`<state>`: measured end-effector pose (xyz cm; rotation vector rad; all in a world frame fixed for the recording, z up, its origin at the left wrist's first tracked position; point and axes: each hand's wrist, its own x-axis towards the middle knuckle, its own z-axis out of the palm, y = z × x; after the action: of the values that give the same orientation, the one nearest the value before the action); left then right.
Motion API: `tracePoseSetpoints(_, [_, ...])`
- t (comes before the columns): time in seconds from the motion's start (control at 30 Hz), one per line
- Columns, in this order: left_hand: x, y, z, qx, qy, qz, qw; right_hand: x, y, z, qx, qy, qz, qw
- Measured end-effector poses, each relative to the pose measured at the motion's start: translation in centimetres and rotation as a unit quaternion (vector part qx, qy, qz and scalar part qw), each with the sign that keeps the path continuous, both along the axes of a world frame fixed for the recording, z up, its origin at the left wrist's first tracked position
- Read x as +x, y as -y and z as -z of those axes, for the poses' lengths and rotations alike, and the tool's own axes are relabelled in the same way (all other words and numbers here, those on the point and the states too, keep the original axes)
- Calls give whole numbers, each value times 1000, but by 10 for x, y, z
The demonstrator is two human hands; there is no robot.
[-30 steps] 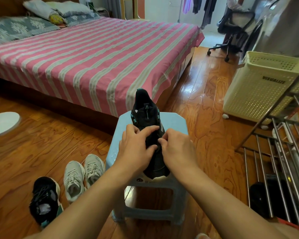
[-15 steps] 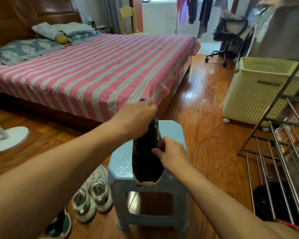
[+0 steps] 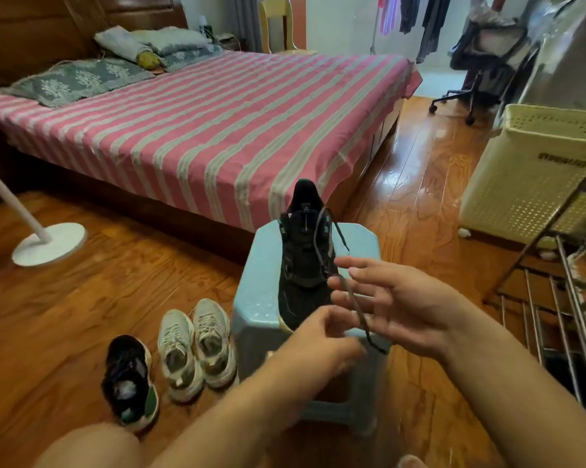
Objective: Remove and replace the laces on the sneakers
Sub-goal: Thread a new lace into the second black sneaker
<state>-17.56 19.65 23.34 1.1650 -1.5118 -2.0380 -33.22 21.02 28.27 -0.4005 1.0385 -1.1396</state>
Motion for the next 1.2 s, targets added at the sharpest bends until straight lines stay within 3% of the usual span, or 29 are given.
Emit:
tracePoseSetpoints(0.07, [-6,-14,8,-19,-18,52,998,1,1,2,-9,80,27,996])
tracePoseSetpoints(0.13, [-3,-17,5,-9,10,134,991,-4,6,4,-11,98,53,994])
tracePoseSetpoints(0.2, [16,-14,-3,-83,115,235,962,-16,13,9,8,33,90,995])
tracePoseSetpoints(0.23, [29,-8,-4,-146,189,267,934,-24,17,16,14,-72,95,993])
tracePoseSetpoints(0.27, [42,-2,-8,-204,240,274,909,-30,17,24,7,-254,85,963])
tracePoseSetpoints(0.3, [55,3,-13,-237,255,263,900,-31,13,28,-15,-481,68,874])
tracePoseSetpoints(0.33, [67,7,-18,-256,242,238,905,-24,9,30,-86,-641,61,760])
tracePoseSetpoints(0.37, [74,9,-23,-265,217,212,915,-10,3,28,-197,-700,36,686])
tracePoseSetpoints(0.4, [77,10,-29,-268,190,186,926,6,-5,27,-288,-676,-36,677])
tracePoseSetpoints(0.43, [76,11,-34,-271,166,163,934,24,-12,25,-321,-610,-133,712])
tracePoseSetpoints(0.47, [76,11,-36,-285,155,149,934,38,-18,29,-321,-563,-216,730])
tracePoseSetpoints(0.5, [77,13,-37,-311,166,142,925,46,-21,33,-312,-561,-261,721])
tracePoseSetpoints(0.57, [89,23,-32,-352,242,162,889,33,-10,41,-328,-616,-207,686])
tracePoseSetpoints(0.63, [117,39,-21,-353,344,194,848,-7,6,40,-283,-644,-107,702])
tracePoseSetpoints(0.7, [146,59,-9,-351,464,186,792,-51,15,37,-227,-713,-97,657])
tracePoseSetpoints(0.73, [157,67,-5,-350,511,160,769,-68,18,40,-185,-759,-136,609])
tracePoseSetpoints(0.8, [164,72,-2,-385,508,92,765,-73,15,44,-131,-804,-202,544])
tracePoseSetpoints(0.83, [160,70,-2,-414,450,74,788,-60,11,42,-164,-794,-199,551])
tracePoseSetpoints(0.9, [138,53,-6,-438,325,90,833,-10,2,30,-270,-682,-176,657])
tracePoseSetpoints(0.93, [128,43,-6,-447,297,110,837,18,-2,24,-290,-604,-198,716])
tracePoseSetpoints(0.97, [118,36,-5,-466,288,126,827,42,-4,25,-286,-556,-233,744])
tracePoseSetpoints(1.03, [107,31,-3,-510,279,134,803,68,-3,37,-259,-546,-258,754])
tracePoseSetpoints(1.13, [107,36,-6,-515,256,94,813,63,-1,35,-237,-559,-287,741])
tracePoseSetpoints(1.2, [110,40,-3,-525,282,88,798,49,-4,27,-205,-467,-325,796])
